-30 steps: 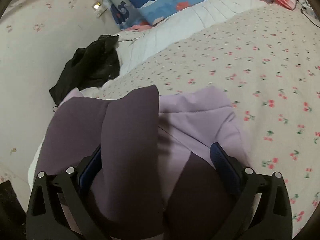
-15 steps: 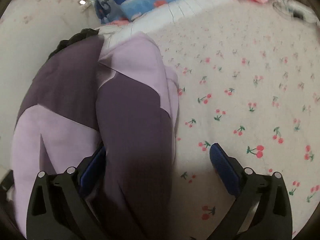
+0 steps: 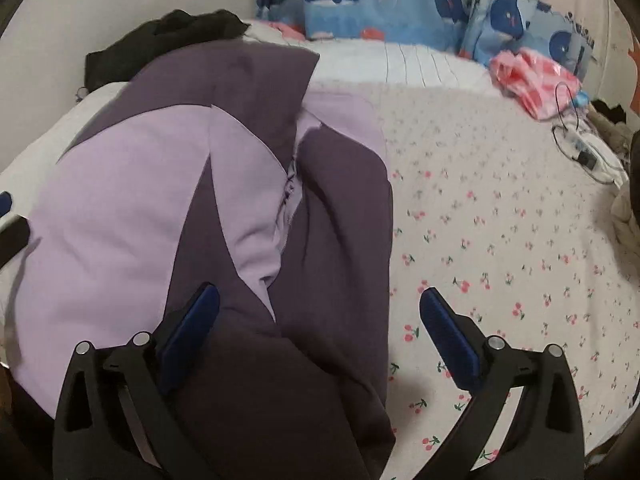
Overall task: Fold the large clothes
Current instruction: 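Open both grippers and pull them back from the folded jacket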
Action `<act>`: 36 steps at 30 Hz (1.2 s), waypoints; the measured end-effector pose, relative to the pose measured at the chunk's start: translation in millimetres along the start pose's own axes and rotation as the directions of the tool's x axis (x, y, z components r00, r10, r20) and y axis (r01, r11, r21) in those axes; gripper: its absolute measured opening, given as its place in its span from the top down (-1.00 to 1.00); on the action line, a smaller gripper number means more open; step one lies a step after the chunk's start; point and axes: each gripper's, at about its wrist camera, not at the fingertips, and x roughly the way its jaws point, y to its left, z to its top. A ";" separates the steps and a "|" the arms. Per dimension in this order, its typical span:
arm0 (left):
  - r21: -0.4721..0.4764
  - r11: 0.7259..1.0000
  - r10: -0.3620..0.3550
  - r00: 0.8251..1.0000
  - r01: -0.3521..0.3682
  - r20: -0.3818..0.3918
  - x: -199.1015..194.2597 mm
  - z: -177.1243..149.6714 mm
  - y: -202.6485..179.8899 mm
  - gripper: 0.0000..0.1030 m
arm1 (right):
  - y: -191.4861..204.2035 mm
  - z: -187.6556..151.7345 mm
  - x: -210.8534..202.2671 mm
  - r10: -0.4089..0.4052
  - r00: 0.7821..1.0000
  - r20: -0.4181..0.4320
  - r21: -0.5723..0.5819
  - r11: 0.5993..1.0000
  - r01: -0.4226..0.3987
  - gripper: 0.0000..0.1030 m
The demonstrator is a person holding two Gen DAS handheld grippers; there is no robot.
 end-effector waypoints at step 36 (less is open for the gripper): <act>-0.098 0.994 0.041 0.997 -0.047 -0.067 63.2 44.2 6.8 -0.89 | 16.8 56.8 28.8 0.203 0.972 -0.116 -0.088 0.973 -0.214 -0.86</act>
